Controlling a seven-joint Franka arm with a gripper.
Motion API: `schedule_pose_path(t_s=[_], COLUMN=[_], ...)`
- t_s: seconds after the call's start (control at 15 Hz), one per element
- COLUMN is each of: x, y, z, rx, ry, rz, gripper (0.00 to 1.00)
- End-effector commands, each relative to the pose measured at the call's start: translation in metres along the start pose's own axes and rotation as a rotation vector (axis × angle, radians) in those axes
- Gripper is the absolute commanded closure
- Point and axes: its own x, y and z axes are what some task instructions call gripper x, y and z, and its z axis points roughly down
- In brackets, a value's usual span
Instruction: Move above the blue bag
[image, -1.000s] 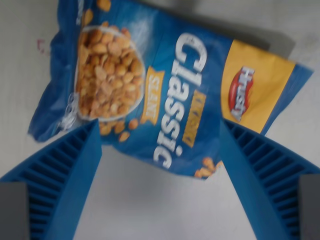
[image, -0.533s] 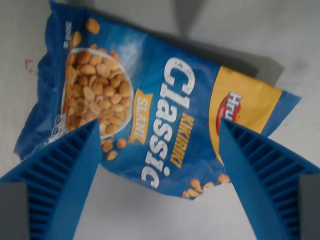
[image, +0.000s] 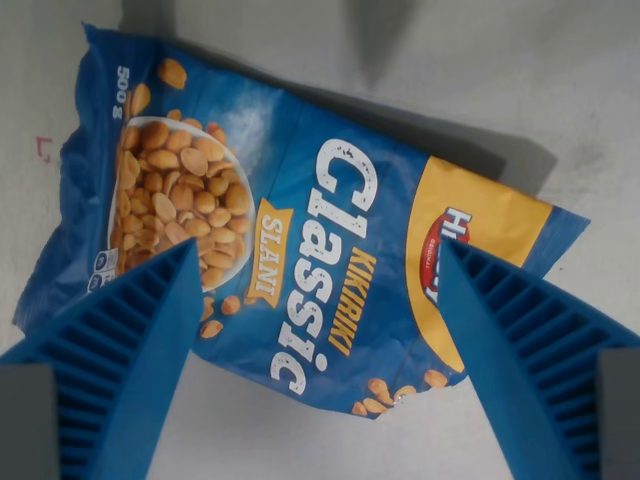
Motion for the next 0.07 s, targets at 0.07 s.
schedule_pose_path(t_s=[0.07], x=[0.0091], y=[0.0040], z=[0.0006], rx=[0.009], ry=[-0.018], rz=[-0.028], gripper=[0.00])
